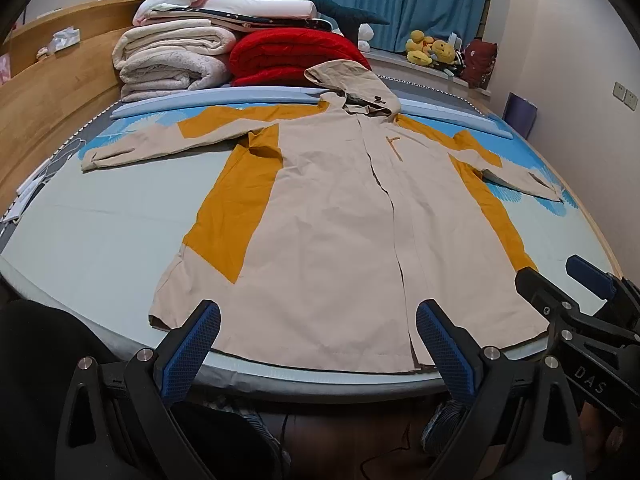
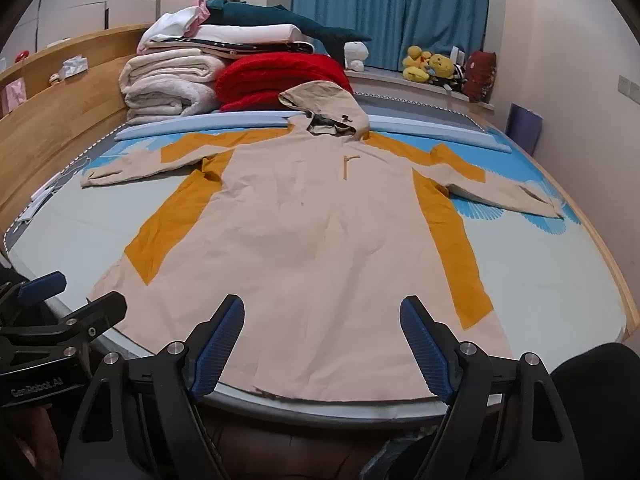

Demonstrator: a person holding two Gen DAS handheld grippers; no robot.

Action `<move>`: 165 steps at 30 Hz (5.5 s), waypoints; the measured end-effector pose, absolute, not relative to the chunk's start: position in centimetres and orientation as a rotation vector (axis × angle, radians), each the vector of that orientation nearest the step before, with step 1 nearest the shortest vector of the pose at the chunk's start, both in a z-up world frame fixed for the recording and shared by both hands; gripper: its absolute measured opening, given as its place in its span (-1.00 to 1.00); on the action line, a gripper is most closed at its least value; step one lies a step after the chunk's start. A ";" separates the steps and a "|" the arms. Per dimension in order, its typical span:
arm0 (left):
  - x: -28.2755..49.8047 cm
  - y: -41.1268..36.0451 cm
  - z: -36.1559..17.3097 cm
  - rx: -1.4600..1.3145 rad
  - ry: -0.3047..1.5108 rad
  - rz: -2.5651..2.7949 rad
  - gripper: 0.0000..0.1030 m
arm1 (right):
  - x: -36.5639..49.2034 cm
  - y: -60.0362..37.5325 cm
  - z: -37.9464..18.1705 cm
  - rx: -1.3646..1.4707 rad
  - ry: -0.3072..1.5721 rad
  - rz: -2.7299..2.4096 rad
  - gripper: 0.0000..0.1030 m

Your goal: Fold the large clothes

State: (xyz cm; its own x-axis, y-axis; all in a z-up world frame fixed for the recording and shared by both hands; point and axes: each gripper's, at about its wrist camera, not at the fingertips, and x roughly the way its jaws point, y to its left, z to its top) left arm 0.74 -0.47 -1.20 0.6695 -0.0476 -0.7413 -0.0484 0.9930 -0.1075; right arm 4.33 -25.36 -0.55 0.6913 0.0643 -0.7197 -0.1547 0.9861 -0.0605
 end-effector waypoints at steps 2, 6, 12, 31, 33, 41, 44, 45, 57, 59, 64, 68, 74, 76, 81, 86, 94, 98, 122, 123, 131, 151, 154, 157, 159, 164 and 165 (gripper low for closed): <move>0.8 -0.5 -1.2 -0.120 0.837 -0.002 0.88 | 4.2 -25.4 -0.4 -0.120 0.795 0.128 0.55; 0.8 -0.5 -1.0 -0.115 0.834 -0.003 0.88 | 4.1 -25.3 -0.6 -0.114 0.793 0.146 0.54; 0.7 -0.6 -1.3 -0.115 0.832 -0.003 0.88 | 4.6 -25.3 -0.6 -0.116 0.790 0.159 0.54; 1.0 -0.6 -1.5 -0.109 0.832 -0.002 0.88 | 4.6 -24.9 -1.1 -0.116 0.784 0.166 0.54; 0.6 -0.6 -1.4 -0.113 0.832 -0.002 0.88 | 4.7 -25.0 -1.1 -0.116 0.785 0.166 0.54; 0.5 -0.6 -1.2 -0.110 0.830 -0.004 0.88 | 4.6 -24.9 -1.2 -0.113 0.785 0.166 0.53; 0.6 -0.6 -1.4 -0.113 0.833 -0.001 0.88 | 4.7 -25.0 -1.3 -0.112 0.785 0.165 0.52; 0.6 -0.6 -1.4 -0.113 0.834 0.000 0.88 | 4.7 -25.1 -1.3 -0.110 0.785 0.164 0.49; 6.5 3.4 -4.5 -0.054 0.917 0.145 0.66 | 12.3 -33.6 -3.3 -0.063 0.848 -0.092 0.09; 8.1 5.1 -5.7 -0.040 0.938 0.191 0.58 | 14.0 -36.6 -4.9 -0.057 0.888 -0.159 0.09; 11.0 10.6 -10.4 -0.068 1.058 0.337 0.33 | 16.3 -44.5 -10.2 0.009 1.025 -0.310 0.10; 11.0 13.9 -12.7 -0.198 1.131 0.417 0.20 | 16.2 -48.5 -13.9 0.119 1.155 -0.395 0.10; 10.8 15.1 -14.9 -0.265 1.223 0.403 -0.65 | 15.2 -50.7 -18.3 0.246 1.331 -0.418 -0.32; 10.4 15.1 -14.7 -0.257 1.231 0.390 -0.87 | 15.6 -50.8 -18.2 0.263 1.331 -0.402 -0.77; 8.3 15.1 -13.3 -0.256 1.241 0.409 -0.92 | 15.8 -50.0 -16.0 0.216 1.285 -0.450 -0.93; 7.5 14.0 -13.5 -0.185 1.301 0.430 -0.78 | 16.2 -50.1 -16.2 0.181 1.335 -0.522 -0.92; 8.1 10.1 -8.9 -0.151 1.070 0.305 -0.45 | 16.9 -46.9 -10.0 0.091 1.032 -0.477 -0.54; 9.3 7.5 -11.4 -0.194 1.169 0.143 -0.39 | 19.1 -42.1 -11.9 0.082 1.106 -0.192 -0.43; 26.7 9.6 4.6 -0.064 0.764 0.105 -0.09 | 30.0 -28.9 8.1 -0.022 0.585 0.168 -0.43; 27.3 10.4 4.5 -0.064 0.763 0.114 -0.09 | 31.0 -28.5 8.5 -0.024 0.573 0.178 -0.43; 34.3 17.6 -0.6 -0.070 0.805 0.265 -0.10 | 40.0 -26.3 4.8 -0.013 0.622 0.257 -0.12; 34.8 48.1 -15.3 -0.637 0.859 0.894 -0.15 | 45.1 -26.2 -0.6 -0.033 0.796 0.260 -0.97; 34.3 50.4 -16.4 -0.714 0.831 0.905 -0.14 | 45.4 -26.1 -1.7 -0.036 0.848 0.269 -0.84; 34.2 51.8 -17.0 -0.732 0.792 0.889 -0.34 | 45.5 -25.7 -3.1 -0.053 0.885 0.279 -0.55; 34.7 52.4 -17.2 -0.728 0.799 0.837 -1.00 | 45.7 -25.6 -3.9 -0.063 0.918 0.283 -0.53; 35.0 51.3 -12.7 -0.704 0.738 0.824 -1.00 | 46.4 -25.9 -5.2 -0.053 0.989 0.278 -0.73; 35.4 50.4 -11.0 -0.677 0.729 0.817 -1.00 | 46.4 -25.9 -5.2 -0.055 0.996 0.270 -0.95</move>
